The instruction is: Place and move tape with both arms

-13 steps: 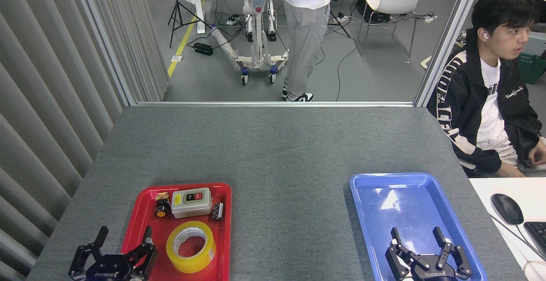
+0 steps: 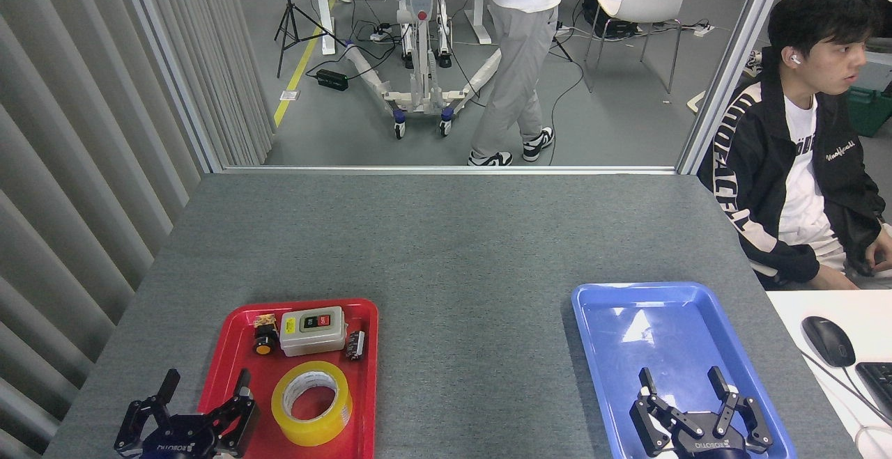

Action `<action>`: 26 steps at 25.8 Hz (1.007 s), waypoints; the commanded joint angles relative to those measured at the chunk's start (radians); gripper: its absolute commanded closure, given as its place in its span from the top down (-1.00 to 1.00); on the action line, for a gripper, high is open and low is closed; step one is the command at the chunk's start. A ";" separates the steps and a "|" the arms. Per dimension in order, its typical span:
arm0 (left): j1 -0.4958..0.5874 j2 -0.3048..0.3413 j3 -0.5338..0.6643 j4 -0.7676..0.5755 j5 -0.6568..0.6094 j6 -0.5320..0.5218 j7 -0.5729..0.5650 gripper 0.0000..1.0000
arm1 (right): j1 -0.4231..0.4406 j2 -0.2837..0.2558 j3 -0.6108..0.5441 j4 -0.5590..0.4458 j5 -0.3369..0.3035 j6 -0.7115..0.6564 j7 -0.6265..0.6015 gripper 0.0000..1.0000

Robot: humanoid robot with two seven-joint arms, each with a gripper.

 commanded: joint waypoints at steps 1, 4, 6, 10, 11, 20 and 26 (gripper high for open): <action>0.000 -0.002 -0.001 0.001 0.001 -0.003 0.004 1.00 | 0.000 0.001 0.000 -0.001 0.000 -0.004 0.000 0.99; 0.000 -0.002 -0.003 0.002 0.001 -0.003 0.004 1.00 | 0.000 0.004 0.000 -0.001 0.000 -0.007 -0.003 0.99; 0.000 -0.003 -0.004 0.002 0.001 -0.005 0.004 1.00 | 0.002 0.006 0.000 0.000 0.000 -0.007 -0.005 0.99; 0.000 -0.009 -0.004 0.001 0.001 -0.006 0.003 1.00 | 0.002 0.007 0.000 0.000 0.000 -0.007 -0.006 0.99; 0.000 -0.009 -0.004 -0.001 0.001 -0.010 0.004 1.00 | 0.002 0.007 0.000 0.000 0.000 -0.007 -0.006 0.99; -0.008 -0.011 0.040 -0.001 0.039 -0.134 0.003 1.00 | 0.002 0.015 0.000 0.000 0.002 -0.007 -0.008 0.99; -0.031 -0.005 0.053 0.004 0.066 -0.137 -0.002 1.00 | 0.002 0.013 0.000 0.000 0.002 -0.008 -0.008 0.99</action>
